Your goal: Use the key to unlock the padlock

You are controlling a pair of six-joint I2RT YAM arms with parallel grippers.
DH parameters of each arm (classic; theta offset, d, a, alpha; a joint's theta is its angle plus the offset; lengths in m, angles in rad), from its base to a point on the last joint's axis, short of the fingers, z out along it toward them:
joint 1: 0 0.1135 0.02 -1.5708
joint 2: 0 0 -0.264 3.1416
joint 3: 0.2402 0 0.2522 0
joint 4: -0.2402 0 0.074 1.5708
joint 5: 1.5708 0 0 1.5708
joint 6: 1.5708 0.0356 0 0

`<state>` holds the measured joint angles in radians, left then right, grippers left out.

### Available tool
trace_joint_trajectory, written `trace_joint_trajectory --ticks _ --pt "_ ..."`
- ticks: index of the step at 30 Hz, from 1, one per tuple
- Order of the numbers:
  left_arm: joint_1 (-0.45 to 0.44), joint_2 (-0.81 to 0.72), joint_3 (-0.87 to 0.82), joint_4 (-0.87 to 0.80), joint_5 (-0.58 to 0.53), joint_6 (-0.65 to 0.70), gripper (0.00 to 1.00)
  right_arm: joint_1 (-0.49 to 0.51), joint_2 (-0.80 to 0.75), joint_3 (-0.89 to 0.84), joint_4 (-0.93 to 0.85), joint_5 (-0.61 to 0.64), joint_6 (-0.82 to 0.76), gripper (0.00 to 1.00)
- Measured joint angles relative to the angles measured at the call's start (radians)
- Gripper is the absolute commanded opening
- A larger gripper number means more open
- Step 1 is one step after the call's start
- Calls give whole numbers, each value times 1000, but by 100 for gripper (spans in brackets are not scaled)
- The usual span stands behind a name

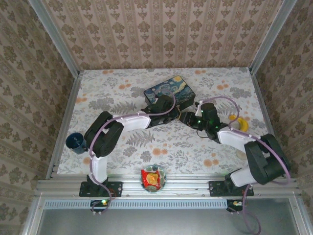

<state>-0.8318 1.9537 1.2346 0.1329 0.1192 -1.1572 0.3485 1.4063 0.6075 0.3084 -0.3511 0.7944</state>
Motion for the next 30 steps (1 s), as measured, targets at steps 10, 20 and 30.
trace_joint_trajectory --ticks 10,20,30 --pt "2 -3 -43 79 24 -92 0 101 -195 -20 -278 218 -184 32" --pt "3 -3 -48 89 43 -127 0 261 -97 140 -480 494 -373 32" --pt "9 -3 -58 106 63 -139 0 298 78 252 -520 627 -459 31"
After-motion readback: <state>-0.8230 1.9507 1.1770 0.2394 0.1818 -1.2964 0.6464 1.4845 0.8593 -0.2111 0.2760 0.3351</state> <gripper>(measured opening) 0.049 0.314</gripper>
